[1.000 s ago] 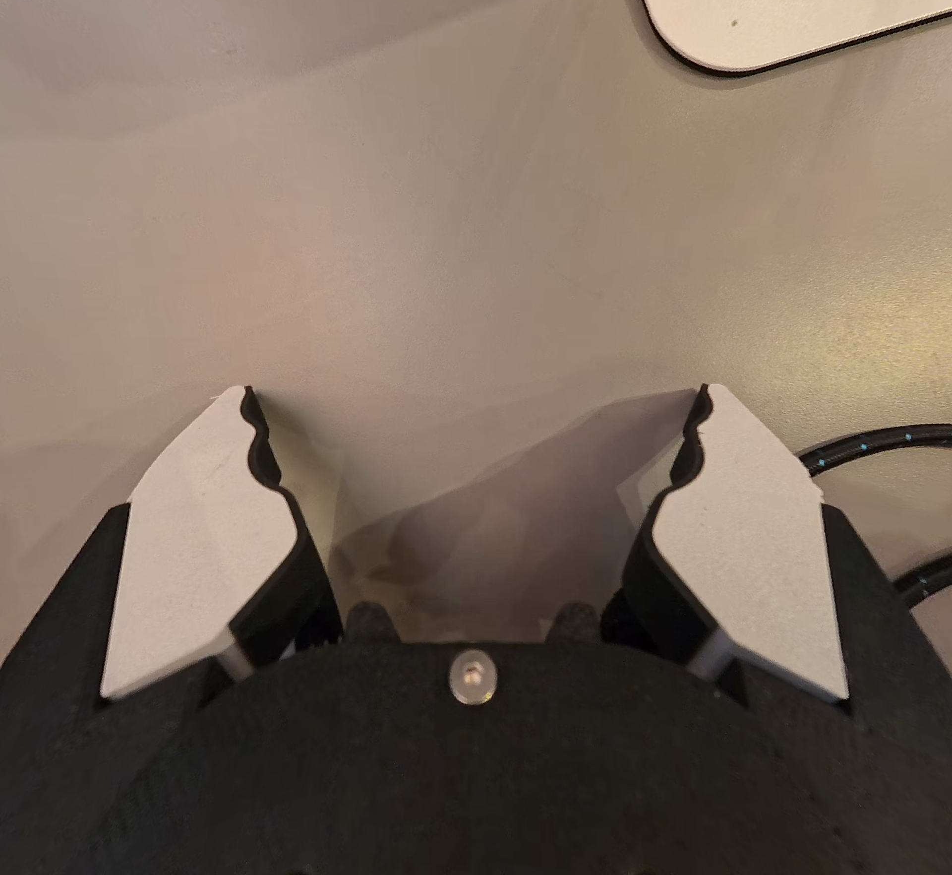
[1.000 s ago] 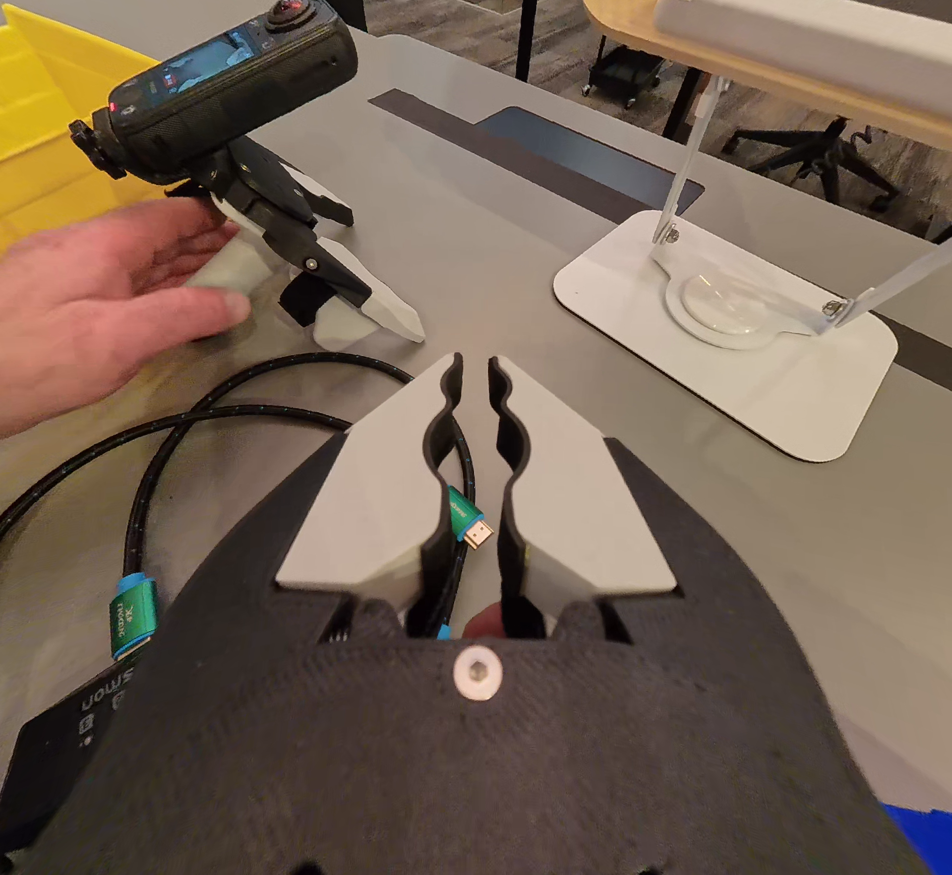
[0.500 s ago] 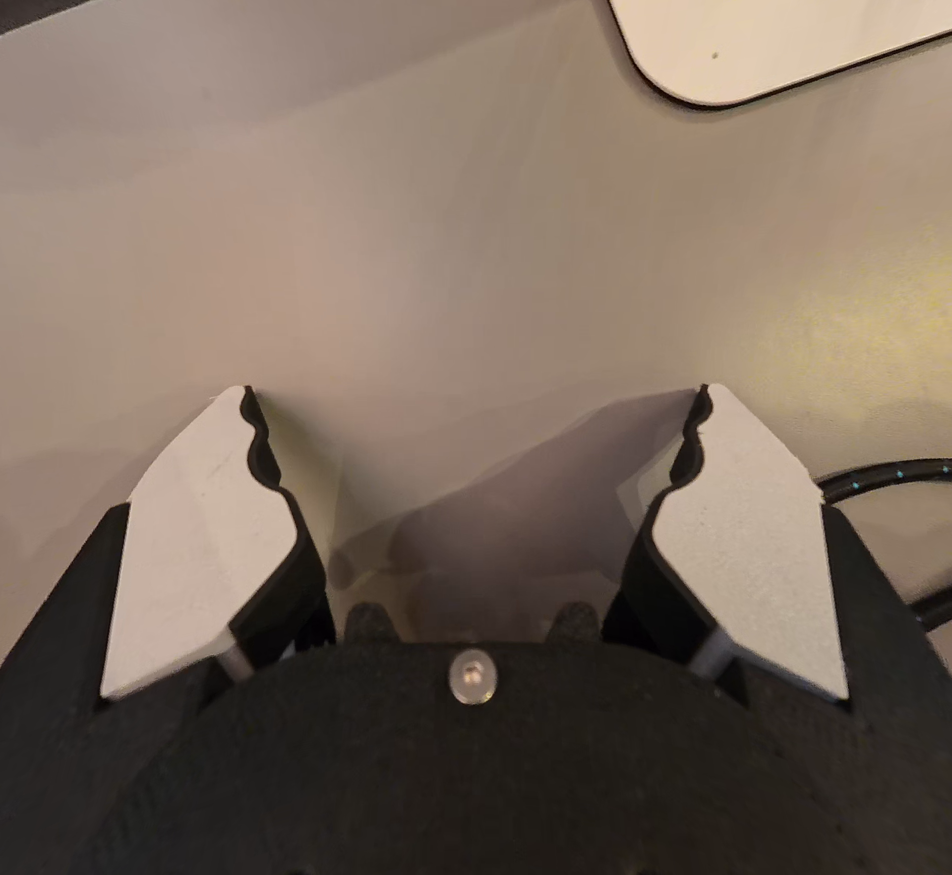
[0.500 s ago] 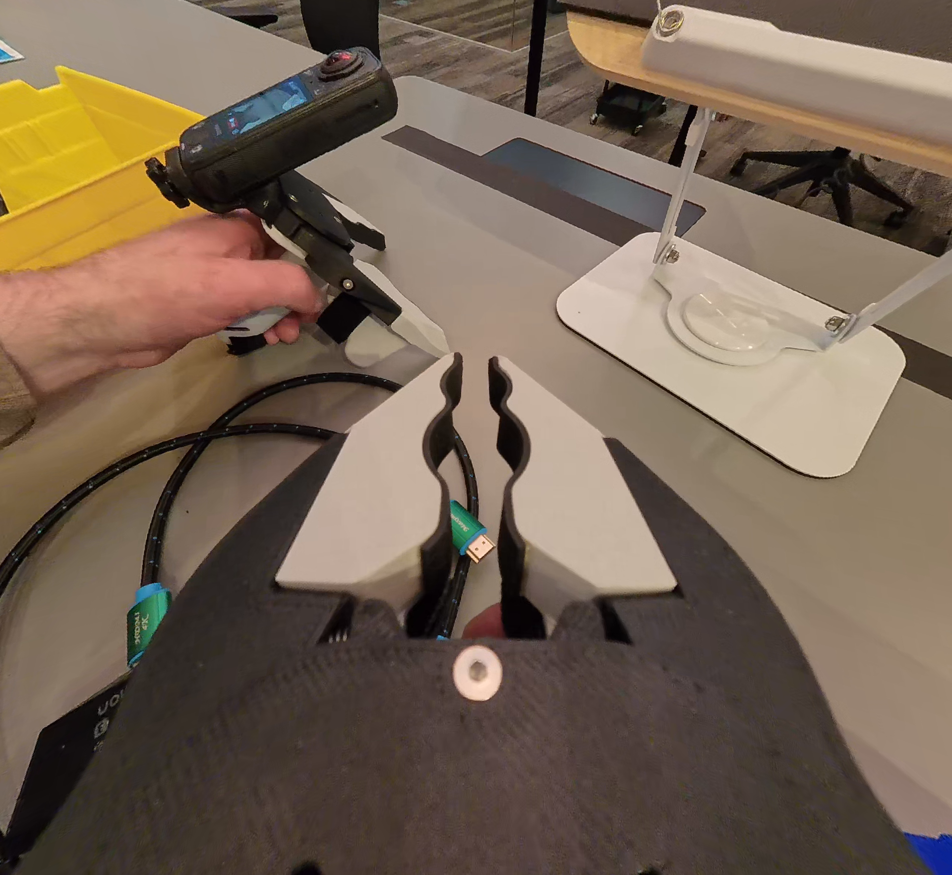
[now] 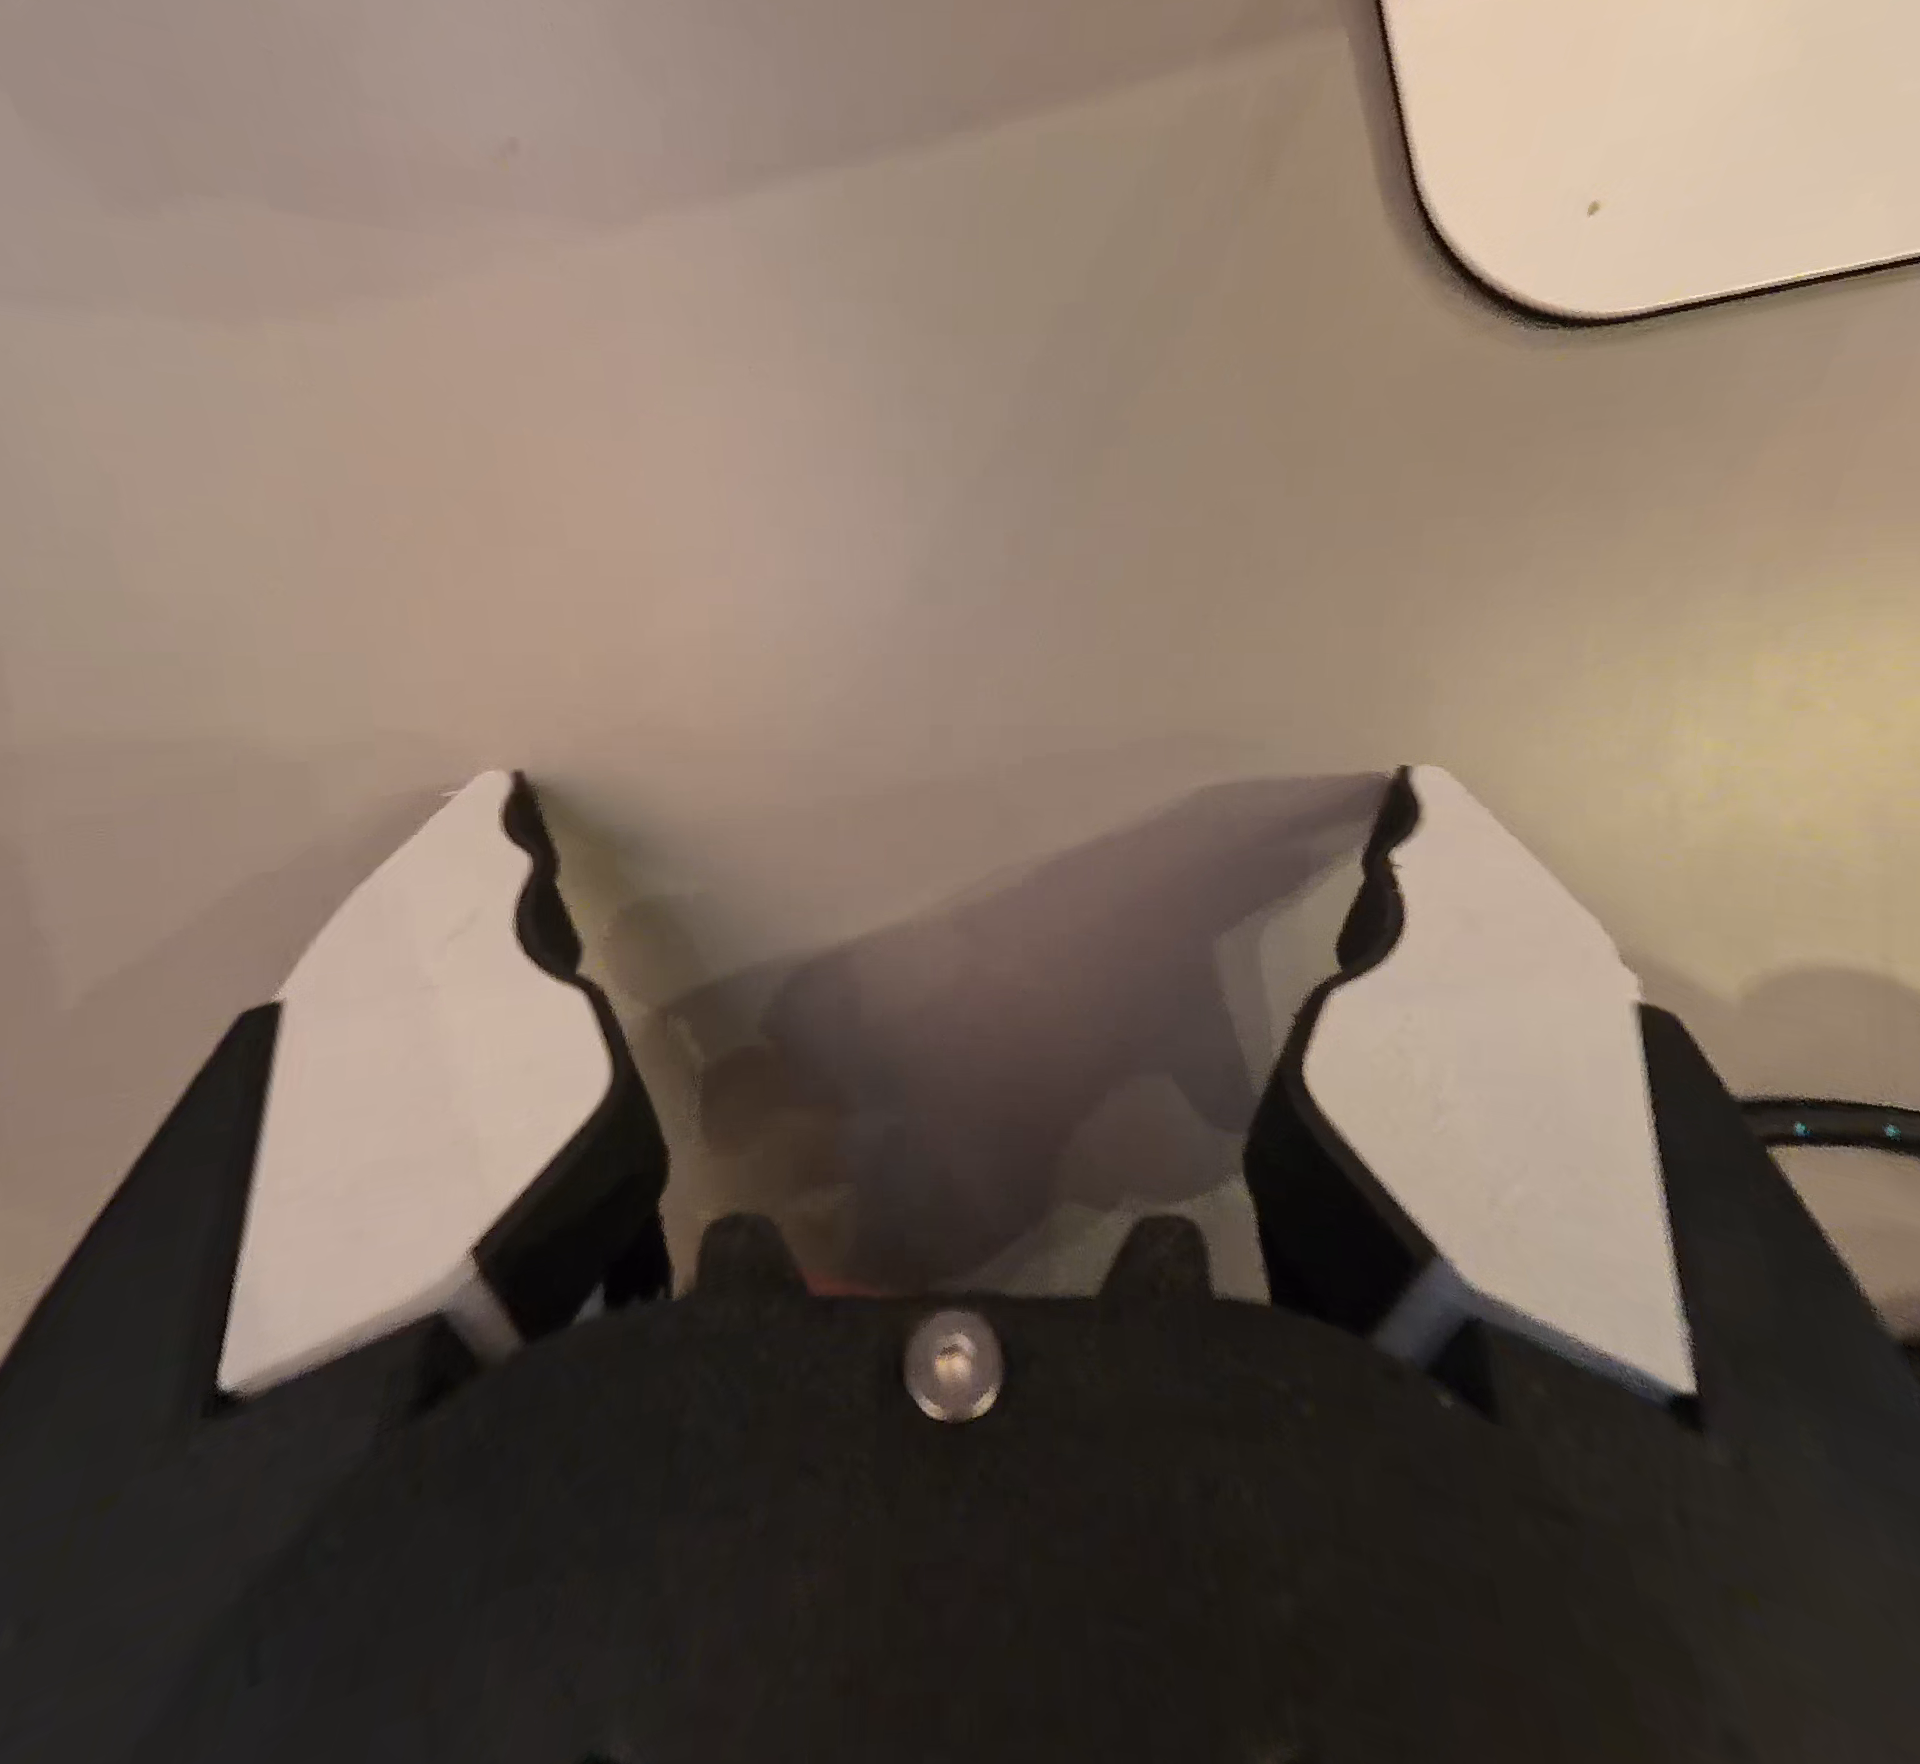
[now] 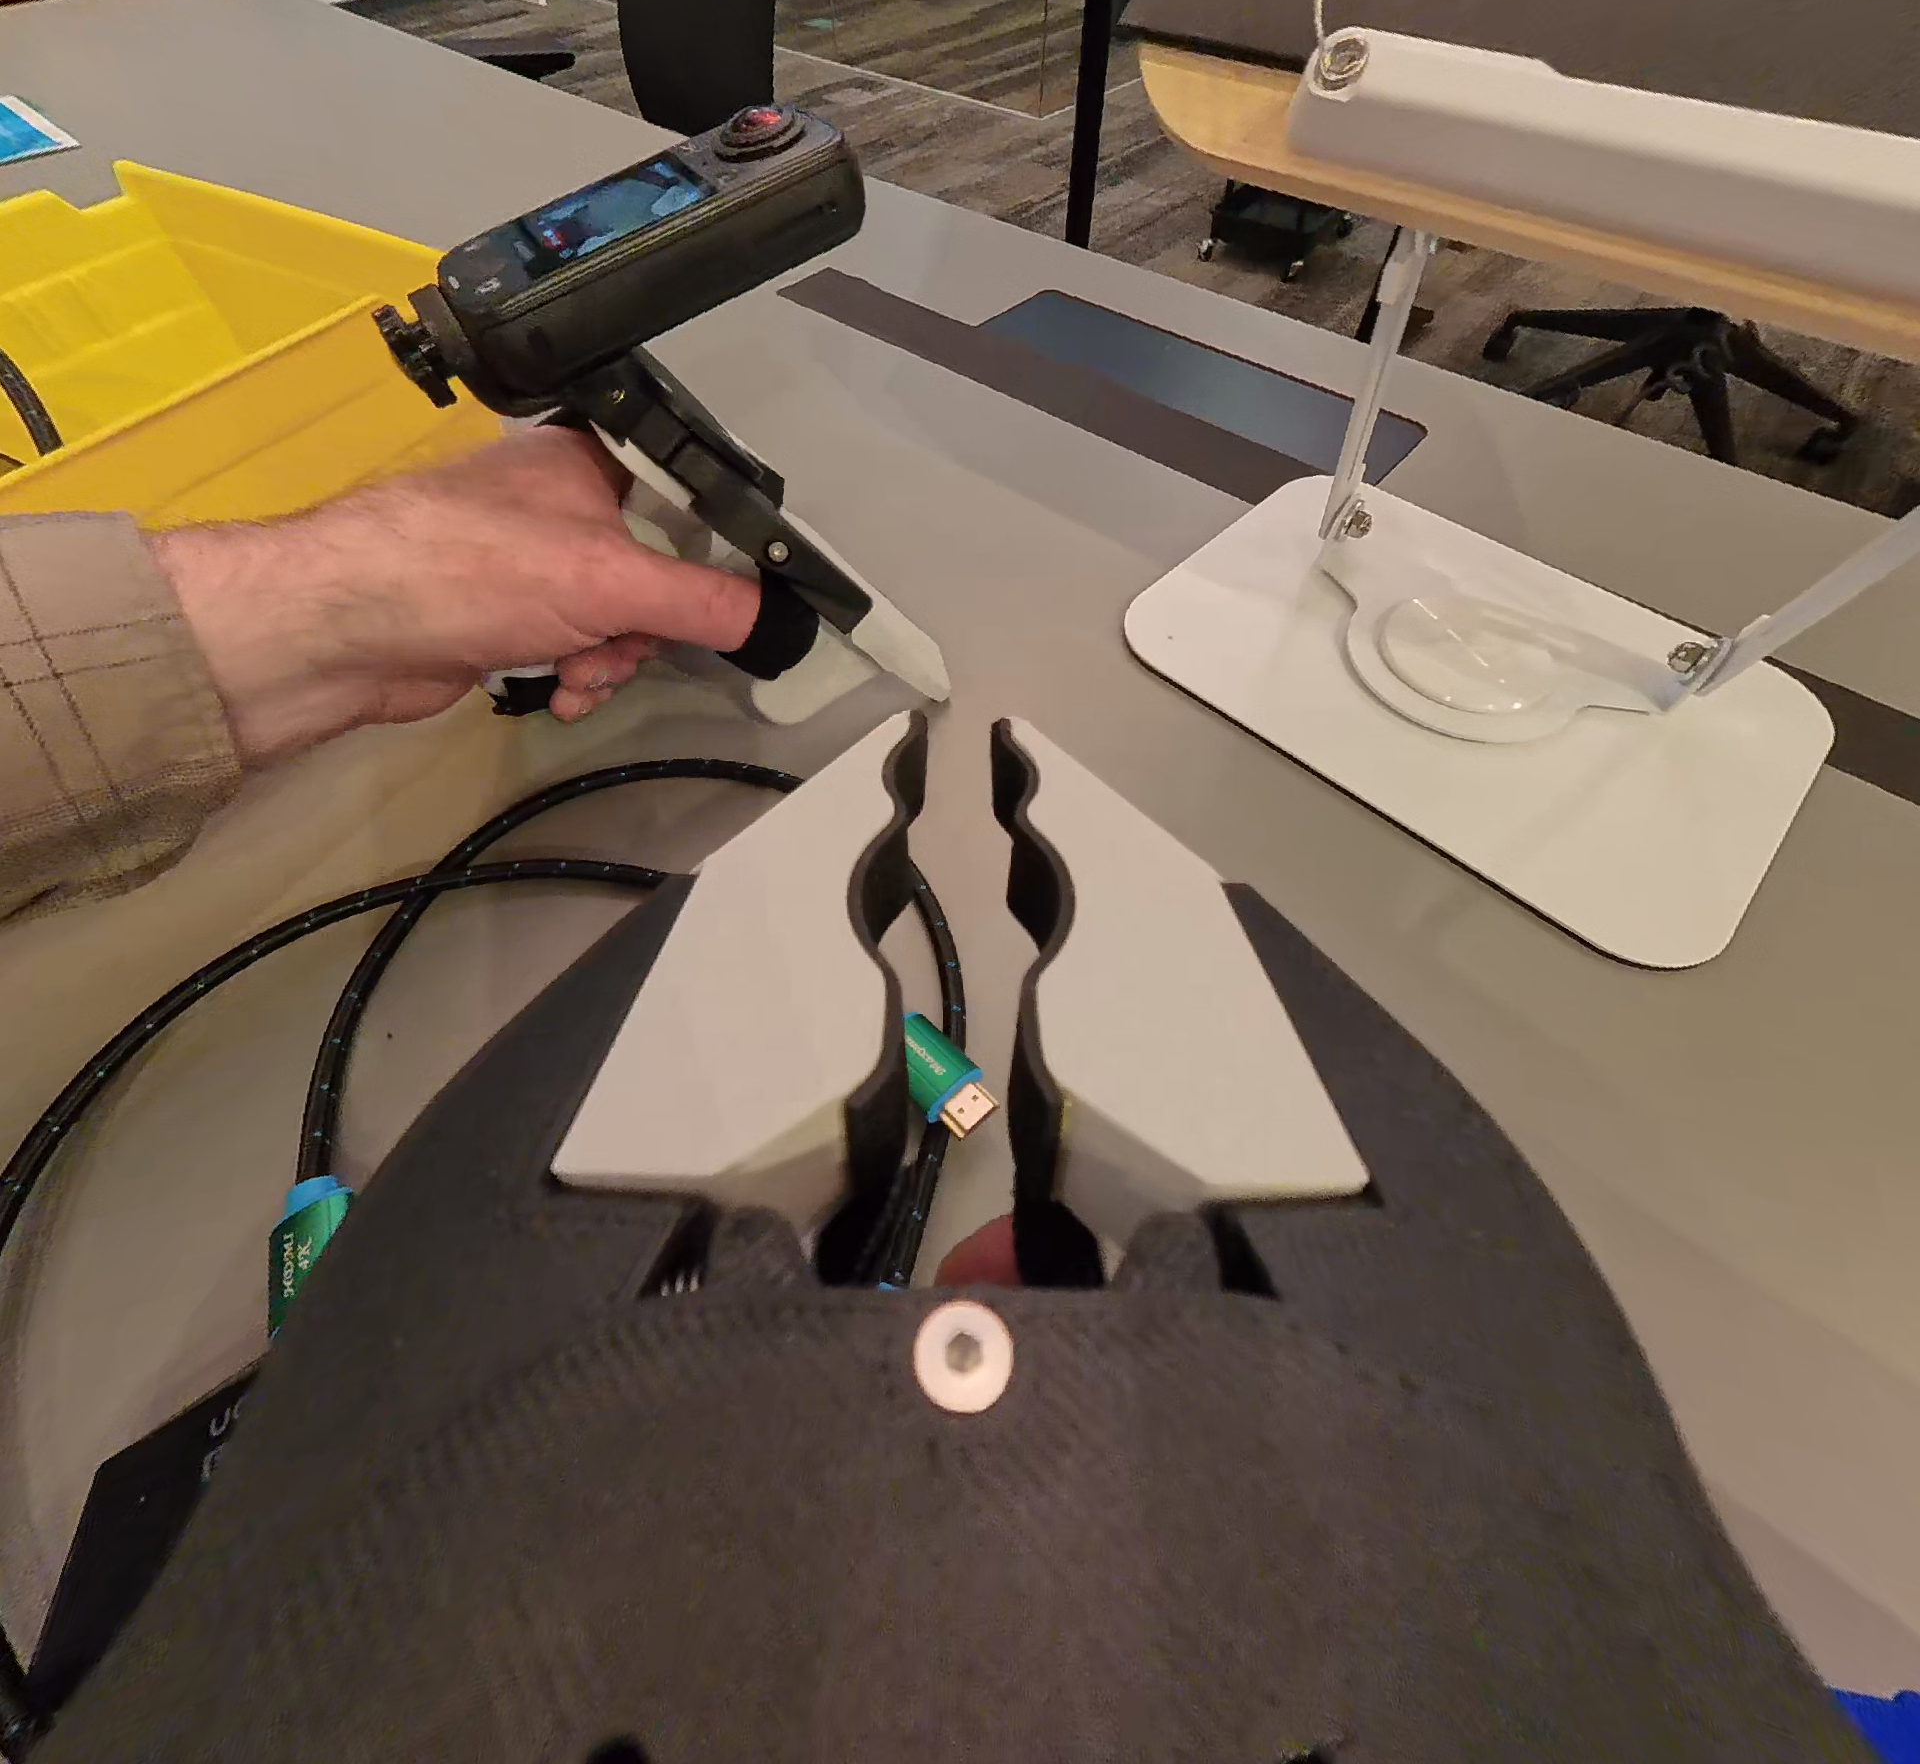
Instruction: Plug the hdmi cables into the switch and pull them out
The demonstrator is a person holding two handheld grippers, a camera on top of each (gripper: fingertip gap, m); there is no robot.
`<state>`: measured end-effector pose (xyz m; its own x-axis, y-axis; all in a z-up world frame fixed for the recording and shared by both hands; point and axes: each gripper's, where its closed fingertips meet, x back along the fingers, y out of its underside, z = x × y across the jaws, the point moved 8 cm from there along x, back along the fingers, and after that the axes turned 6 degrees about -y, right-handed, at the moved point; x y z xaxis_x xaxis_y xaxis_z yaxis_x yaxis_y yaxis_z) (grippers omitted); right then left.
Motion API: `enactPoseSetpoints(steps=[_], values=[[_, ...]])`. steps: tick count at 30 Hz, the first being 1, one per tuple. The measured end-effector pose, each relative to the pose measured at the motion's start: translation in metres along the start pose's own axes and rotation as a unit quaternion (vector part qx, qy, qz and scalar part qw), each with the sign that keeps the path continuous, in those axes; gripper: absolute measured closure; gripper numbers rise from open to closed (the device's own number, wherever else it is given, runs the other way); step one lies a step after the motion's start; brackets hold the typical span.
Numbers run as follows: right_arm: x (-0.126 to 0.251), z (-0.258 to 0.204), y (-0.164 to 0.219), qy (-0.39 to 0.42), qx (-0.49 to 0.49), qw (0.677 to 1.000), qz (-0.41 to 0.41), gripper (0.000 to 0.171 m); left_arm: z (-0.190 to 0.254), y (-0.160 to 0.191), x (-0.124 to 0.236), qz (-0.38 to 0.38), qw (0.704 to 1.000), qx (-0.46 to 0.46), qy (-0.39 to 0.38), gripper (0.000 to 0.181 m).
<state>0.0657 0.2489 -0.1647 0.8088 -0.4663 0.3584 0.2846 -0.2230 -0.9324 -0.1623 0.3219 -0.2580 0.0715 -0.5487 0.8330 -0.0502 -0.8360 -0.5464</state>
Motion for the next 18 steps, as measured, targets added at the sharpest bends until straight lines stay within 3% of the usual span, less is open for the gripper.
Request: enactPoseSetpoints(steps=[1,5,7,10,12,13,14,16,18], values=[[0.001,0.001,-0.001,0.001,-0.001,1.0,0.002,0.161,0.002,-0.002,0.003,0.004,1.0,0.0,0.012,0.049],[0.008,0.006,-0.005,0.009,-0.006,1.0,0.016,0.159,0.008,-0.018,0.045,0.101,0.993,0.024,0.056,0.068],[0.013,0.008,-0.008,0.013,-0.009,0.999,0.029,0.157,0.016,-0.028,0.082,0.182,0.98,0.001,0.081,0.1],[0.021,0.007,-0.016,0.018,-0.002,0.999,0.049,0.156,0.027,-0.032,0.139,0.265,0.959,-0.056,0.09,0.166],[0.027,0.006,-0.022,0.019,0.004,0.998,0.061,0.156,0.029,-0.031,0.171,0.3,0.946,-0.076,0.091,0.174],[0.029,0.004,-0.024,0.018,0.005,0.998,0.067,0.156,0.029,-0.028,0.184,0.309,0.943,-0.08,0.093,0.173],[0.032,0.003,-0.027,0.017,0.006,0.997,0.071,0.155,0.028,-0.025,0.195,0.309,0.942,-0.083,0.096,0.161],[0.037,0.001,-0.032,0.02,0.007,0.996,0.081,0.144,0.027,-0.018,0.212,0.305,0.944,-0.082,0.098,0.114],[0.042,-0.001,-0.035,0.026,0.013,0.995,0.092,0.132,0.028,-0.008,0.228,0.296,0.945,-0.091,0.102,0.089]])
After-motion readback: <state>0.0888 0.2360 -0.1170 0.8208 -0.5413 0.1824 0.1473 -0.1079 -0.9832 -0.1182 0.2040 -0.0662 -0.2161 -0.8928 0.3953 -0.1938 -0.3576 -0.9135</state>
